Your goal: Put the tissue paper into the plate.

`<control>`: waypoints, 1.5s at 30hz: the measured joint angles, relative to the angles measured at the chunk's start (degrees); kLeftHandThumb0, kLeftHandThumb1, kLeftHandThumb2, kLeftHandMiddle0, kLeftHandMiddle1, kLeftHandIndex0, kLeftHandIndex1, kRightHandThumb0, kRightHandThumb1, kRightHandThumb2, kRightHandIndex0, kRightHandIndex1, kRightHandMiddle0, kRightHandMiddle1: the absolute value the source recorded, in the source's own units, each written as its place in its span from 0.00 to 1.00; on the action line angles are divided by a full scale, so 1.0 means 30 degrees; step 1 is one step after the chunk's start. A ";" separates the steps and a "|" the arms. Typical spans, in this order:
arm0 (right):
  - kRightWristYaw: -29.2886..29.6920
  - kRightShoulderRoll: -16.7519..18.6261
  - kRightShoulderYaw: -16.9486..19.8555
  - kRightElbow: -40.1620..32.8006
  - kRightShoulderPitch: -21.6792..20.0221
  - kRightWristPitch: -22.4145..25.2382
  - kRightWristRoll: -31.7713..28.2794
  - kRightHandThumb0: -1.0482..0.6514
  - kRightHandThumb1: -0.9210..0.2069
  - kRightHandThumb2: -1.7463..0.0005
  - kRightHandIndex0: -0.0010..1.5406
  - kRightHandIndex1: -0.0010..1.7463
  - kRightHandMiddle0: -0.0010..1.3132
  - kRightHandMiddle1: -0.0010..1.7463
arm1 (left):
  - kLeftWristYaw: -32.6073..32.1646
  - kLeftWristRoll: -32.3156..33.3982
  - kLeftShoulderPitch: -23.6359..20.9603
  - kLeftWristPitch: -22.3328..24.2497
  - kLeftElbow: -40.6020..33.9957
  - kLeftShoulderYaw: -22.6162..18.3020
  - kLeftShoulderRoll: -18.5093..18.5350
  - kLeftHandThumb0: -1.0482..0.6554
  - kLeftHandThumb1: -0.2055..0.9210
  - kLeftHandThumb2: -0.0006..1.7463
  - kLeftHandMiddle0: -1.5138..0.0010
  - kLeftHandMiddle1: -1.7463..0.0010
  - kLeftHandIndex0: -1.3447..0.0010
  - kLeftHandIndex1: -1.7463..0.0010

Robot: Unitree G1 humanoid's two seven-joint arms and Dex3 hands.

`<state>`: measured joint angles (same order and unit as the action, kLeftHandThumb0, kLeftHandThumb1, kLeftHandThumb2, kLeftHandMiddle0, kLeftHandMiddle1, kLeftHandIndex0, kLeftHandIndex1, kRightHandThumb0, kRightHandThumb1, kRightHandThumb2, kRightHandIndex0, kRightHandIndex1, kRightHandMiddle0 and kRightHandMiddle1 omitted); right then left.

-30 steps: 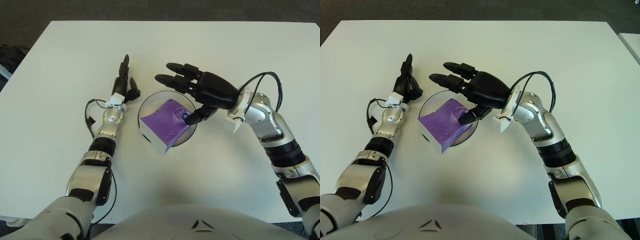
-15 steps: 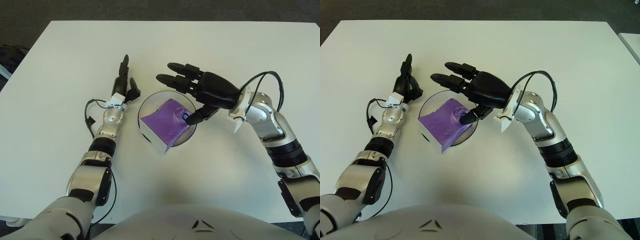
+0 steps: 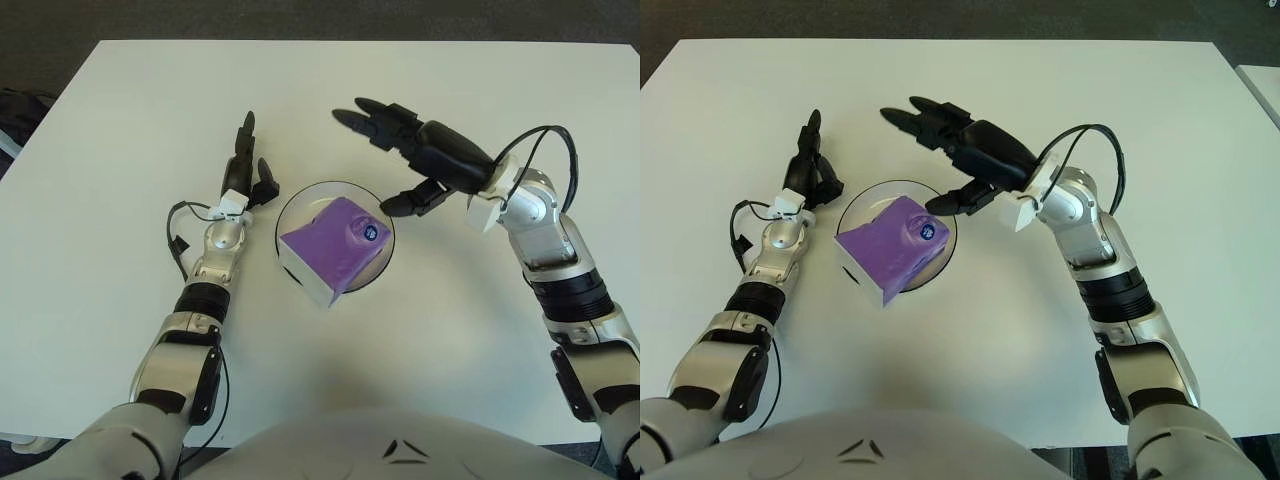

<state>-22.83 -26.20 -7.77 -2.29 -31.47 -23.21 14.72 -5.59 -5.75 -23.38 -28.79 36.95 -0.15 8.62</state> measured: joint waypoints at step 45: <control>1.0100 0.9775 0.2569 0.6403 0.5839 -0.0968 -0.3249 0.23 0.00 0.41 0.12 0.03 0.00 0.30 | 0.0532 0.0619 0.2970 0.3703 -0.4644 -0.0192 -0.0636 0.09 1.00 0.69 1.00 1.00 1.00 0.91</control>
<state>7.47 3.12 -0.06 16.92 -13.95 -26.11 4.97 -4.00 -3.89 -14.47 -17.68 23.02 -0.72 6.71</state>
